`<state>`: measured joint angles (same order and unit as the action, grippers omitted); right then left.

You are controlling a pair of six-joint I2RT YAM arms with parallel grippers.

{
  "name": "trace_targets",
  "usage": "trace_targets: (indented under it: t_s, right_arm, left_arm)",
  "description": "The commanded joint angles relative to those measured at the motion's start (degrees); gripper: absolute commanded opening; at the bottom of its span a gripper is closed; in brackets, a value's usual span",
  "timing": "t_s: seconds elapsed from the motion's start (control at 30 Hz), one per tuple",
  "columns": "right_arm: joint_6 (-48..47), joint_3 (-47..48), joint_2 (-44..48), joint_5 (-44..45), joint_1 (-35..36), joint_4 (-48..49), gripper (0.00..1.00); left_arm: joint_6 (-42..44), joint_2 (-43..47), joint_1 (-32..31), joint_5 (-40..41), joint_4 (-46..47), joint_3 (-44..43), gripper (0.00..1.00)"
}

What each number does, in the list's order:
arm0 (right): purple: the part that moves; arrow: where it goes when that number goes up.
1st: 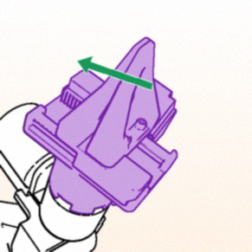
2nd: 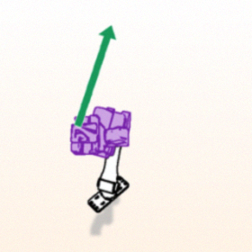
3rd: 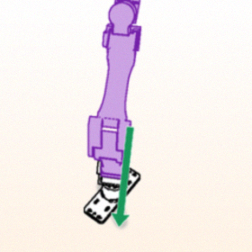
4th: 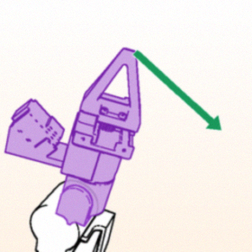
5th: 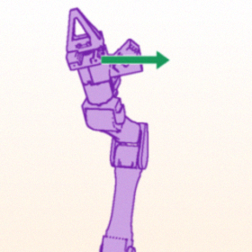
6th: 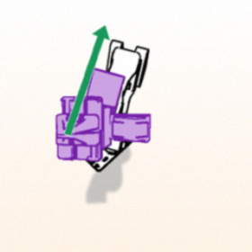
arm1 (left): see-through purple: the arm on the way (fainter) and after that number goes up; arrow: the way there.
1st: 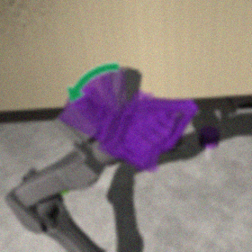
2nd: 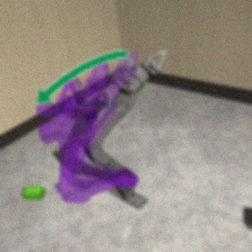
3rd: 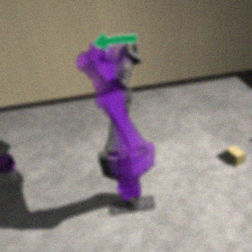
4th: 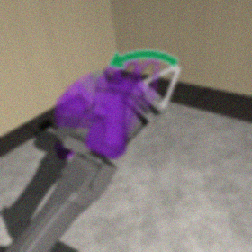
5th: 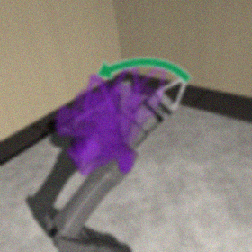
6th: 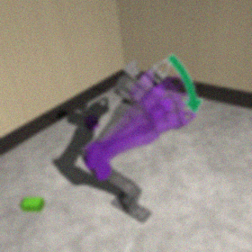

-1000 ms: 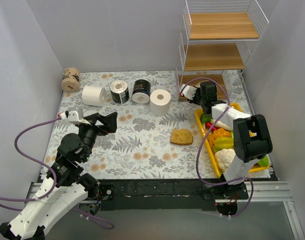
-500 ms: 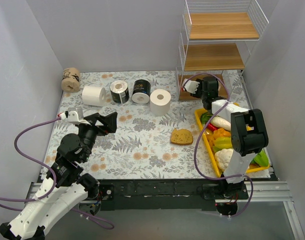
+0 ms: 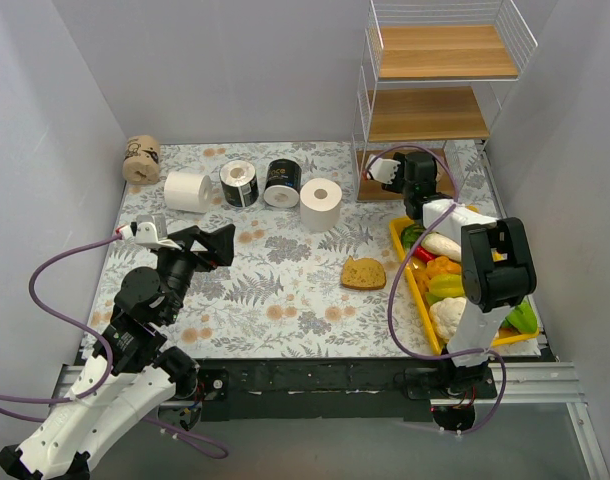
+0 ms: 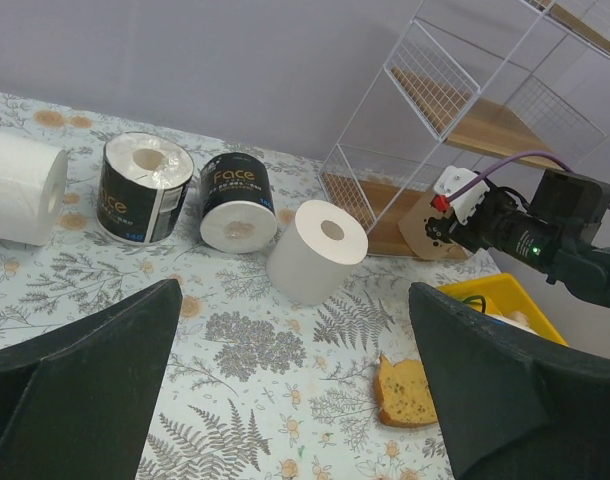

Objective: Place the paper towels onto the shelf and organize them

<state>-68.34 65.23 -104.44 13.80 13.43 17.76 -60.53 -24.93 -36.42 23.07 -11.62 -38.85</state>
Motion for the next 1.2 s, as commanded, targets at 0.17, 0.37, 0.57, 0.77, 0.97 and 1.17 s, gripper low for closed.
trace_targets:
  t_s: [0.17,0.37,0.57,0.77,0.97,1.17]
  right_arm:
    - [0.7,-2.8,8.1,-1.2,2.8,-2.9,0.58]
    - [2.3,-0.8,6.4,-4.5,2.8,-9.6,0.29]
    - [1.5,0.7,2.1,-0.2,2.7,-7.6,0.27]
    - [0.8,3.5,-3.1,3.2,1.9,-4.4,0.29]
    - [-0.2,7.1,-7.9,5.1,-0.7,-1.2,0.30]
    - [0.0,10.7,-11.7,6.8,-2.0,1.1,0.31]
  left_arm:
    - [0.0,0.1,0.4,-1.3,0.0,0.4,0.98]
    - [0.2,0.1,0.4,-0.7,0.0,0.4,0.98]
    - [0.2,0.3,0.4,0.3,0.1,0.5,0.98]
    - [0.3,-0.4,0.4,0.6,0.0,0.4,0.98]
    - [0.4,-0.9,0.4,1.1,0.0,0.4,0.98]
    - [0.4,-1.3,0.4,1.5,0.0,0.5,0.98]
